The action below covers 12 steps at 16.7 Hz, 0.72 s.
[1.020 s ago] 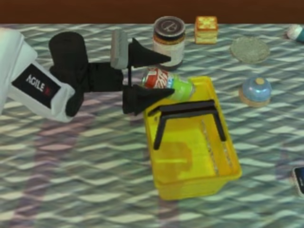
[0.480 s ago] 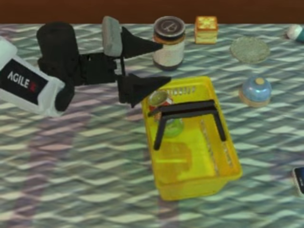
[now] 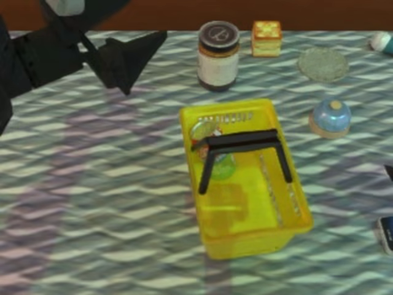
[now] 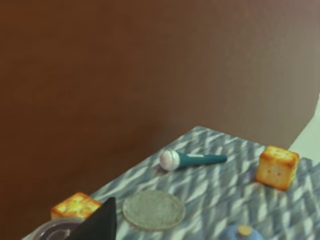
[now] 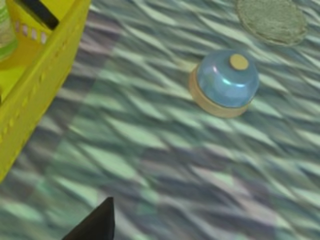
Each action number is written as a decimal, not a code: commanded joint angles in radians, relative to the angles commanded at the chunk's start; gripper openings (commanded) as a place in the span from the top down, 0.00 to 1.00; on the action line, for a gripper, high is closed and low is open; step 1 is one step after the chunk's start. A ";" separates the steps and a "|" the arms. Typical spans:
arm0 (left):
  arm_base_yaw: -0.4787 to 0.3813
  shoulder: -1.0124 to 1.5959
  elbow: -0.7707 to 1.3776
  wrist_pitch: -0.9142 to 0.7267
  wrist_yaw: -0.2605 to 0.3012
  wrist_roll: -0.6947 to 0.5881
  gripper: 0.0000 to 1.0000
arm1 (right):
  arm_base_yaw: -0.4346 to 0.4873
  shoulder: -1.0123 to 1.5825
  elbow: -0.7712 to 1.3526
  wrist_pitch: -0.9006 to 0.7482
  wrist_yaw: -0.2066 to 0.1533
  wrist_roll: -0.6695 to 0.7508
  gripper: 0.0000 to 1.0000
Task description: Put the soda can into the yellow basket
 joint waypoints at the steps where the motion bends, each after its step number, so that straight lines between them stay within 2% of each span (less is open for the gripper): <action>1: 0.015 -0.099 -0.046 -0.045 -0.054 -0.004 0.00 | 0.029 0.094 0.081 -0.063 -0.001 -0.043 0.00; 8: 0.115 -0.819 -0.385 -0.362 -0.428 -0.008 0.00 | 0.234 0.758 0.681 -0.498 0.001 -0.352 0.00; 12: 0.158 -1.188 -0.576 -0.529 -0.615 0.008 0.00 | 0.333 1.076 0.999 -0.701 0.011 -0.507 0.00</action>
